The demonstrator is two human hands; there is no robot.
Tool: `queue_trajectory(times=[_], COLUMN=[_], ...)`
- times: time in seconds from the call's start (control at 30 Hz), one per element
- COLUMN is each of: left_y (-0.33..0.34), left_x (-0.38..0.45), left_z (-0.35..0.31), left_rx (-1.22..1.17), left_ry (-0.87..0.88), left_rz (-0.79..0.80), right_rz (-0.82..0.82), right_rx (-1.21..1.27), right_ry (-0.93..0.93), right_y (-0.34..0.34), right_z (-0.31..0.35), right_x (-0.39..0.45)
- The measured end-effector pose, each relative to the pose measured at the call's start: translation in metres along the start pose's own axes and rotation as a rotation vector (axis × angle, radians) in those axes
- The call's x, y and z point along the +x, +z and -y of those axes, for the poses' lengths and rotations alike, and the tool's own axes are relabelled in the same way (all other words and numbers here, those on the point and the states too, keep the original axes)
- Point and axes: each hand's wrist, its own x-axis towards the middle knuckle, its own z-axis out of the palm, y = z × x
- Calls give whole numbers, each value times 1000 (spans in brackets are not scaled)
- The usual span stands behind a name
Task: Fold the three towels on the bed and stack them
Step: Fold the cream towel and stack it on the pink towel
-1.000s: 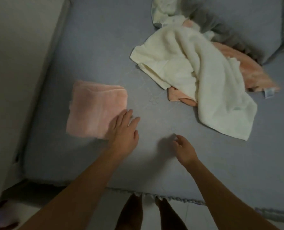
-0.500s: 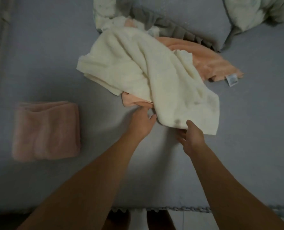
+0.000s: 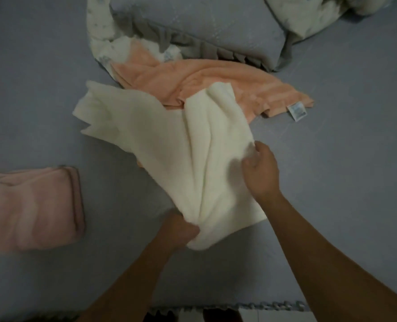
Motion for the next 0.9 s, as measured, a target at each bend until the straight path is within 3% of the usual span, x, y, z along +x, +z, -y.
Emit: queue_trajectory(times=[0.07, 0.13, 0.27, 0.33, 0.43, 0.57, 0.7, 0.8, 0.9], left_y=[-1, -9, -45, -65, -82, -75, -41, -22, -35], left_x=[-1, 2, 19, 30, 37, 5, -38, -60, -62], left_z=[19, 24, 11, 4, 4, 23, 71, 88, 66], left_rx=[17, -184, -915, -1044, -871, -779, -448, -210, -17], left_ry=[-23, -2, 4, 59, 85, 31, -226, -387, -283], left_rz=[78, 59, -316, -359, -307, -63, 121, 356, 421], right_rz=[104, 167, 183, 144, 56, -142, -14, 17, -135], right_rx=[4, -99, -282, -446, -565, -331, -168, -144, -157], right_ry=[-128, -198, -117, -140, -142, 189, 367, 236, 126], right_y=[18, 36, 61, 62, 54, 37, 21, 5, -28], right_z=[16, 28, 31, 21, -2, -40, -68, -73, -74], right_x=[-1, -3, -4, -7, -16, -30, -39, -40, -26])
